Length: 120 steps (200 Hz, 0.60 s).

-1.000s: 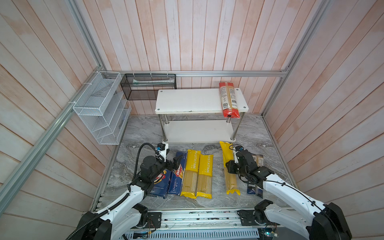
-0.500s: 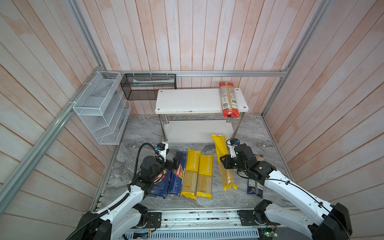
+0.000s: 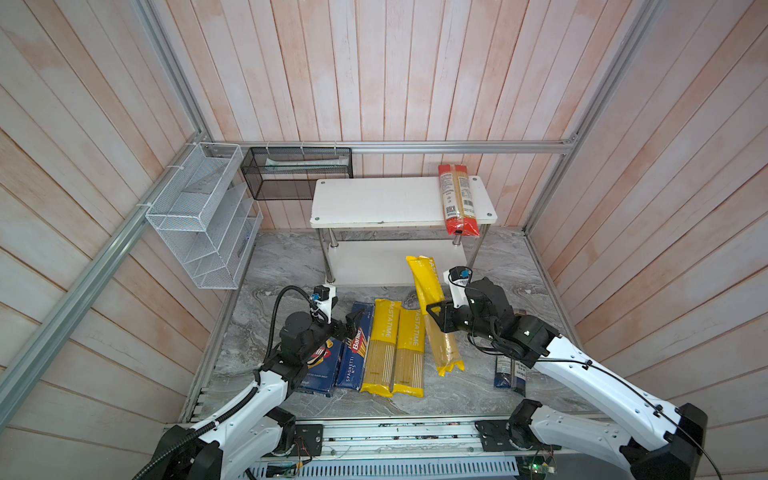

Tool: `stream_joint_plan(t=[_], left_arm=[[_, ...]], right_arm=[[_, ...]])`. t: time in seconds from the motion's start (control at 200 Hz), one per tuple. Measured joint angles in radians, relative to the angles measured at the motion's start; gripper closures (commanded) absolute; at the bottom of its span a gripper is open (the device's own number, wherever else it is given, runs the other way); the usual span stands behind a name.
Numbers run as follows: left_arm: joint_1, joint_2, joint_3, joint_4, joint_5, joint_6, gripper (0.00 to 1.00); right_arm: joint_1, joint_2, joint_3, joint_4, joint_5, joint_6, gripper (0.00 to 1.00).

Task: Place and organize the pasta boxes and bags onto the shelf
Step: 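Carry the hanging yellow bag up over the shelf top with the right gripper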

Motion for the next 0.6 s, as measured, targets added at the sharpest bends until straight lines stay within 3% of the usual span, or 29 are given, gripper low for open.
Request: stream_joint_plan(t=[0.6], left_arm=[[0.0,-0.002,0.0,0.003,0.014,-0.002,0.0]], right_arm=[[0.025,0.122,0.236,-0.074,0.042,-0.058,0.91]])
